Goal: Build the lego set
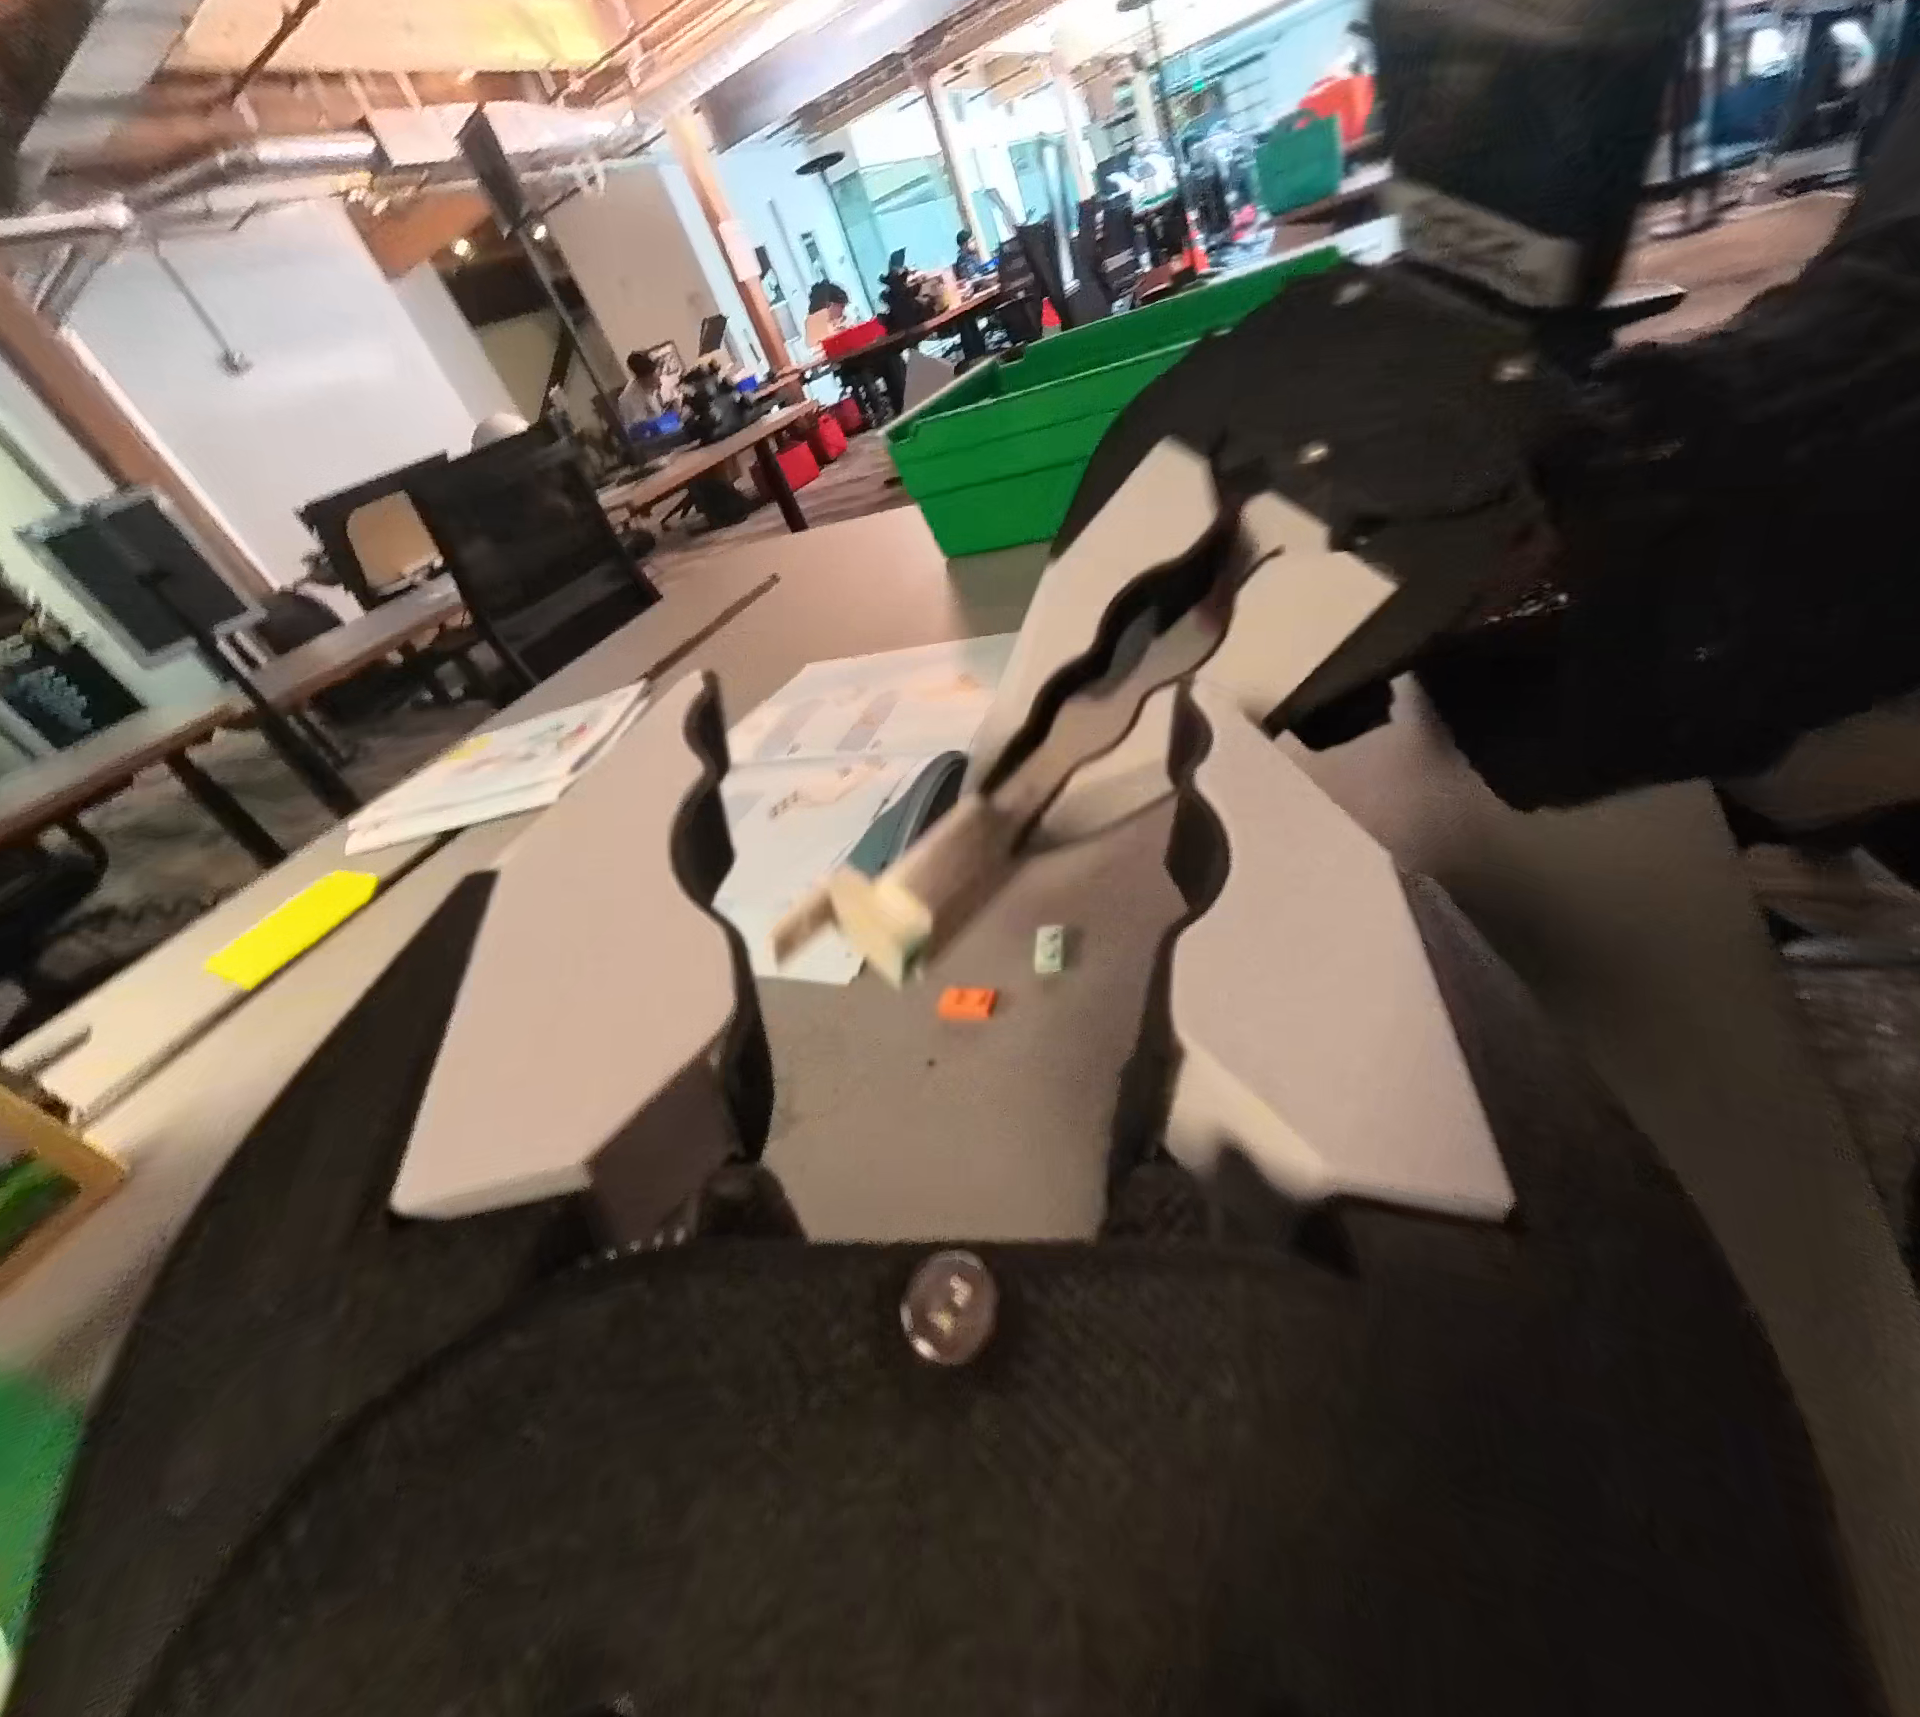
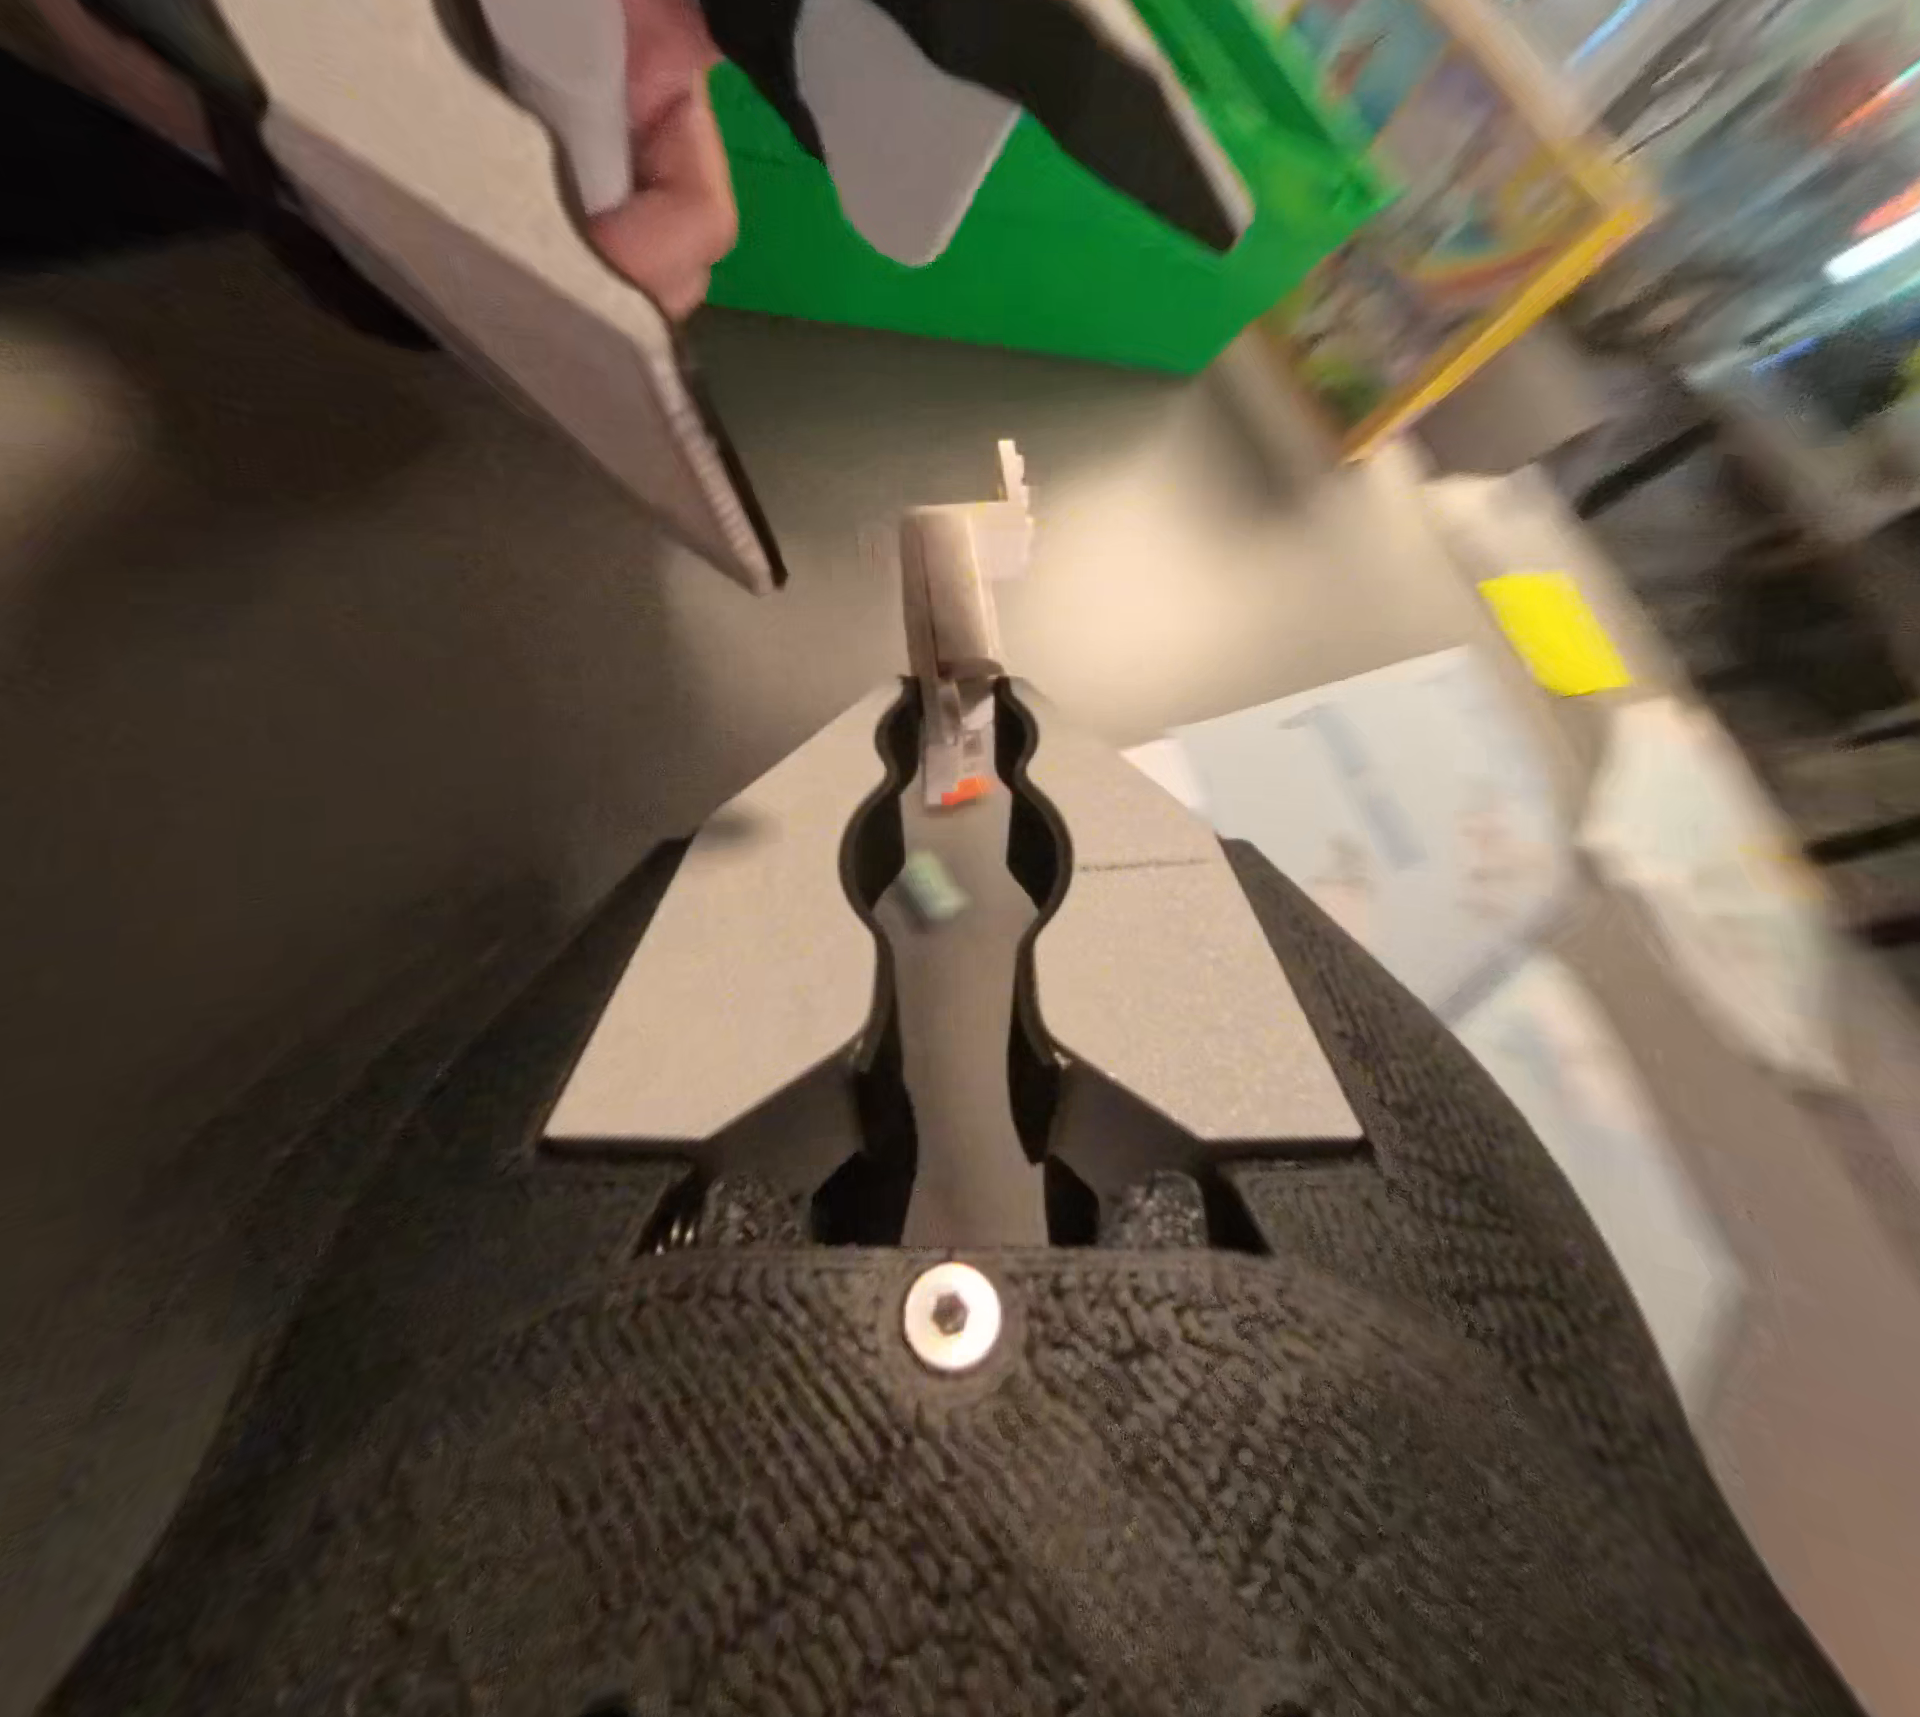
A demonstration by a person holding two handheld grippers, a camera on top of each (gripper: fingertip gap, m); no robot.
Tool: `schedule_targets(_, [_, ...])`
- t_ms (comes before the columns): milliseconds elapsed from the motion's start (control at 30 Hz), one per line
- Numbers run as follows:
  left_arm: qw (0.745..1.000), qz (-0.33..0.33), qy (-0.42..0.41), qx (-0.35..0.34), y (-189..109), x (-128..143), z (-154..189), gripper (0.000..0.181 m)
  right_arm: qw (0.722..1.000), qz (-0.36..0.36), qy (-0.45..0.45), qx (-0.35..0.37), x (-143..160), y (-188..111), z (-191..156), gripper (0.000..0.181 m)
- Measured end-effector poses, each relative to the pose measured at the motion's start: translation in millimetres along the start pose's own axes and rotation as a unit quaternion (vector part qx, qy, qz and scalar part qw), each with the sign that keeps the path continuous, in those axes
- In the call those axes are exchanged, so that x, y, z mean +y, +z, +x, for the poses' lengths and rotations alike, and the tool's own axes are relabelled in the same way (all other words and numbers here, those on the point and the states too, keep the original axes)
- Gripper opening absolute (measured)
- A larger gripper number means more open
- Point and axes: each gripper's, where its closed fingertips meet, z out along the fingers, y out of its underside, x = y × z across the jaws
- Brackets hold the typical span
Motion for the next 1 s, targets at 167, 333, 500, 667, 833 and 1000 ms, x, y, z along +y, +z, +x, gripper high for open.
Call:
schedule_targets(167, [0.995,-0.008,-0.097,-0.006,3,7,-10,0.099,0.956,0.098,-0.242,0.133,-30,-33,24,0.010])
schedule_targets(333, [0.976,-0.002,-0.193,0.097,6,8,11,0.087,0.915,0.156,-0.341,0.152,-49,-47,12,0.010])
schedule_targets(500, [0.954,0.040,-0.253,0.158,0,-4,19,0.046,0.890,0.166,-0.398,0.150,-50,-45,4,0.010])
schedule_targets(667, [0.946,-0.014,-0.280,0.164,1,9,18,0.036,0.897,0.184,-0.385,0.118,-42,-41,3,0.011])
schedule_targets(833, [0.950,-0.080,-0.227,0.197,-3,25,47,0.036,0.963,0.190,-0.182,-0.049,-9,-41,23,0.034])
schedule_targets(1000, [0.948,-0.140,-0.188,0.214,-2,41,62,0.036,0.969,0.079,-0.004,-0.235,29,-7,22,0.029])
